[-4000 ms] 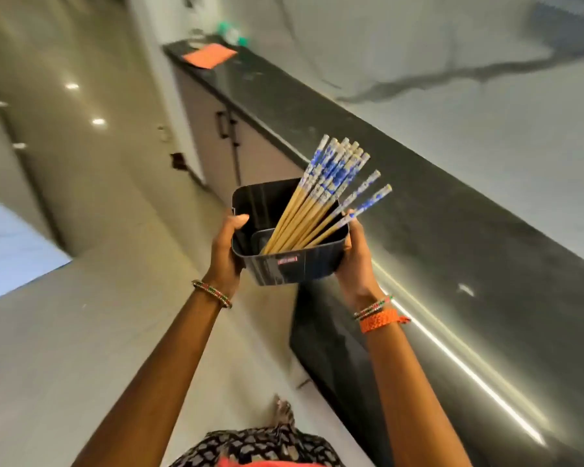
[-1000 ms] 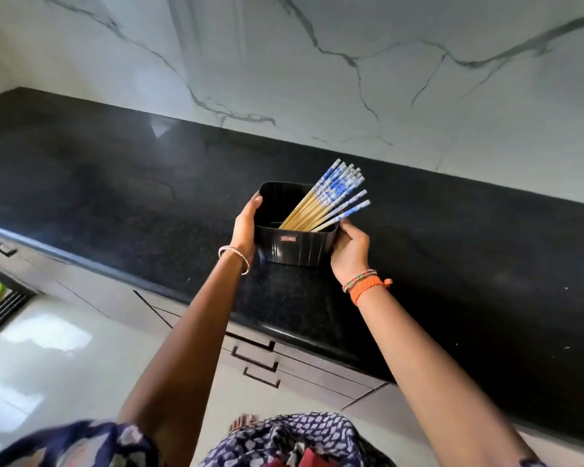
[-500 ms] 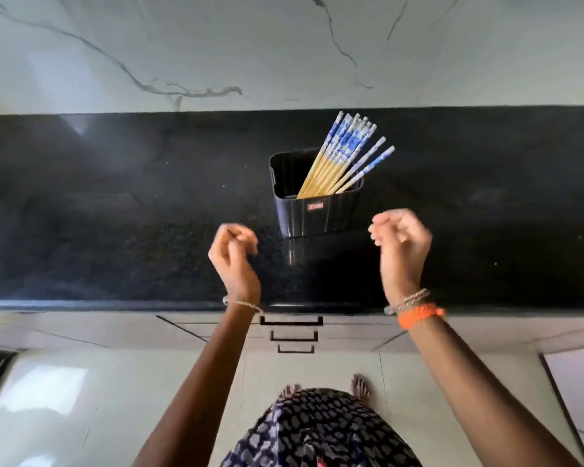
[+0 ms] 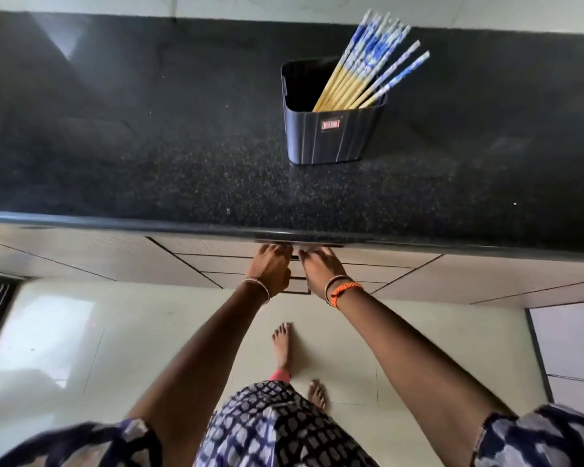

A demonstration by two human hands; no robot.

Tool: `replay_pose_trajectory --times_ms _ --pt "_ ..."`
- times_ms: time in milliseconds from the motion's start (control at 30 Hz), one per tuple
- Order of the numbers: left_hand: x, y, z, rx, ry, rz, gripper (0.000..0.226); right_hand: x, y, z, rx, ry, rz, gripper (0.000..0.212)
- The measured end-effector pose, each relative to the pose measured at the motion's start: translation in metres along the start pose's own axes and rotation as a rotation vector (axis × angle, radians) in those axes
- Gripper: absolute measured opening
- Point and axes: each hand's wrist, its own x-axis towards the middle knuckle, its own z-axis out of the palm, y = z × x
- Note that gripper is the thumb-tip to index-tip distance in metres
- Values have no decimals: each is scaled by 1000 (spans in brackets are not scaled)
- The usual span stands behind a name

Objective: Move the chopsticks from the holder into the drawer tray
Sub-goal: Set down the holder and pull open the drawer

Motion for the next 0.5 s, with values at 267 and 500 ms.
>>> replay_pose_trajectory --times_ms 267,500 --pt "0 2 30 -94 61 -165 36 5 -10 14 -71 81 75 38" --pt "-34 11 37 -94 31 -170 36 -28 -26 16 -39 67 124 32"
